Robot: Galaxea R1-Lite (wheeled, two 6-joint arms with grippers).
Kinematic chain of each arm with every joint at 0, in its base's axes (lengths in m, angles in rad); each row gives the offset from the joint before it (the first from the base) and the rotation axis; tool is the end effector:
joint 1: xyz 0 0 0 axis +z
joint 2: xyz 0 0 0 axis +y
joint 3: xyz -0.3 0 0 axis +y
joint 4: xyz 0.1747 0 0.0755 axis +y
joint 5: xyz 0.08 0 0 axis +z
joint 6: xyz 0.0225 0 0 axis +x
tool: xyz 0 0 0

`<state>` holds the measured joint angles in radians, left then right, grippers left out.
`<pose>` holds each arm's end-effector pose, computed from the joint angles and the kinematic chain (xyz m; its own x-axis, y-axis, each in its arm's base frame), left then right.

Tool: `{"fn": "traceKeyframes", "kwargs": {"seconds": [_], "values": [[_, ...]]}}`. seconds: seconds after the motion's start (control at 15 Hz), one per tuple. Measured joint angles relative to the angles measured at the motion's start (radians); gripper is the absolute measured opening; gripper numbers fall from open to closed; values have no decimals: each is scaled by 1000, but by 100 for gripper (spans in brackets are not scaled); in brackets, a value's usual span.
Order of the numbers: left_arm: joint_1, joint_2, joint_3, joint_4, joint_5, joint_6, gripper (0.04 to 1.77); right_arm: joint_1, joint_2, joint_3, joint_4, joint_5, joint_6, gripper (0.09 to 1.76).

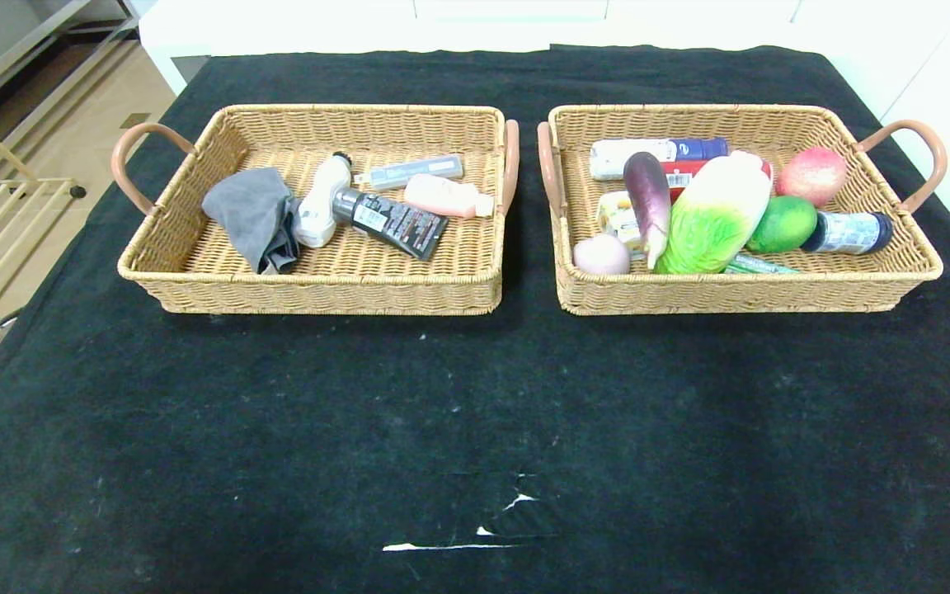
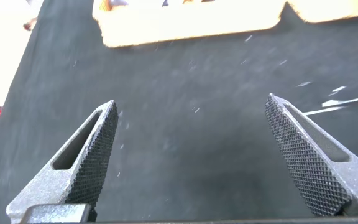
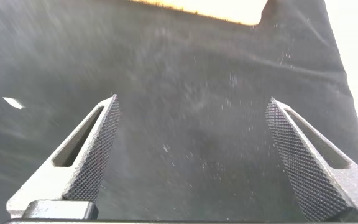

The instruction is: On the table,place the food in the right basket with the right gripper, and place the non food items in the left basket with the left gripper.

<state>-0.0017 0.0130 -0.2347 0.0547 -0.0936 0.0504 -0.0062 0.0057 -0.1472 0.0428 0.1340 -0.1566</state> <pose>-0.0452 -0.0020 0.1330 0.9816 -0.0951 0.1655 0.0854 0.9942 0.0652 -0.0359 0.0032 0.1112 0.9870 0.1275 0.0977 -0.1099 0.9796 -0.1682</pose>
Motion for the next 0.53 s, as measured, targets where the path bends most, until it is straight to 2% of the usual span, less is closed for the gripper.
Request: {"fn": "traceKeyframes", "kwargs": {"seconds": [0.2, 0.33, 0.53], "values": [[0, -11, 122, -14, 58, 11, 172, 0, -6, 110, -60, -68, -57, 171], [0, -13, 180, -15, 85, 9, 172, 0, -7, 138, -56, -97, -35, 171], [0, -13, 213, -14, 83, 5, 172, 0, -7, 145, -6, -95, -1, 171]]}}
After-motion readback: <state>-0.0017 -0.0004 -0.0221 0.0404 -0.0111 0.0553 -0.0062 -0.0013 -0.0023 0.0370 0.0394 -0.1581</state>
